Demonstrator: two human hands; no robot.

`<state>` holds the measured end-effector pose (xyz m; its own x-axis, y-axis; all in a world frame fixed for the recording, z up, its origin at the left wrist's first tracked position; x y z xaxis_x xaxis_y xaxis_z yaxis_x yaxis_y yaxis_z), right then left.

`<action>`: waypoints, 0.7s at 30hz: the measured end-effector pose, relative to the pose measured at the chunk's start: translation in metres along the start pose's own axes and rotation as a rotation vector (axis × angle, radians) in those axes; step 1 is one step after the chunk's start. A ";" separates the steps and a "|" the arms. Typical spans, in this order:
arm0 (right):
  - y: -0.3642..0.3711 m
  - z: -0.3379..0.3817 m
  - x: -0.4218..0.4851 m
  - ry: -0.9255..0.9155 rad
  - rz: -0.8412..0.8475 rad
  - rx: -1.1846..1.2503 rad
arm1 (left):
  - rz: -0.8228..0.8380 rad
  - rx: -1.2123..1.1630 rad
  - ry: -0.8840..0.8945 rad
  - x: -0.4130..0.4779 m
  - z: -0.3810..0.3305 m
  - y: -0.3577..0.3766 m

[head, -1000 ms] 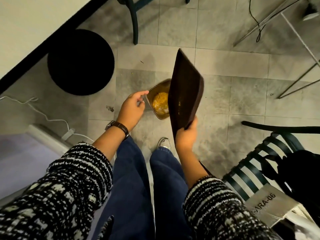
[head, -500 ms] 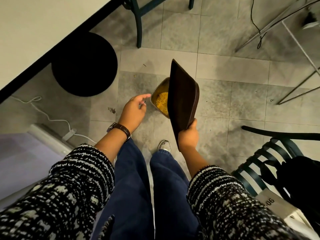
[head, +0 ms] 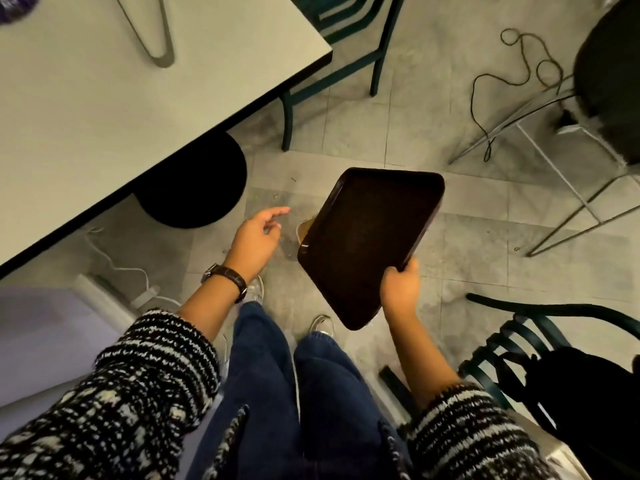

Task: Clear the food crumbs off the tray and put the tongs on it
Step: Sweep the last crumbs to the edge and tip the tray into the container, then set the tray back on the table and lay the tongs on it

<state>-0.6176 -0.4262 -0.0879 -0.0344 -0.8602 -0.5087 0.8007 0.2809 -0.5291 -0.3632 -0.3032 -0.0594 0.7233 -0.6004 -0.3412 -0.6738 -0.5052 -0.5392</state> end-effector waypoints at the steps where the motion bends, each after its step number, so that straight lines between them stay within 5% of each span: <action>1: -0.019 0.016 -0.006 -0.043 0.001 0.027 | -0.023 -0.008 -0.005 -0.005 -0.004 -0.014; 11: -0.140 0.129 -0.078 -0.086 0.230 0.320 | -0.267 -0.093 -0.277 -0.068 0.026 -0.153; 21: -0.042 0.172 -0.114 -0.086 0.564 0.296 | -0.481 -0.411 -0.486 -0.117 0.103 -0.226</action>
<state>-0.5442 -0.4134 0.1090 0.4791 -0.6491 -0.5909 0.8132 0.5816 0.0205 -0.2800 -0.0546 0.0231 0.8699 0.0314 -0.4922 -0.2042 -0.8854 -0.4175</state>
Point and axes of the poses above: each hand's wrist, its own x-axis towards the middle knuckle, its own y-axis out of the palm, z = x × y, the point moved 9 cm from there along x, towards the middle knuckle, and after that the axes turned 6 degrees about -z, right-handed, at the moved point
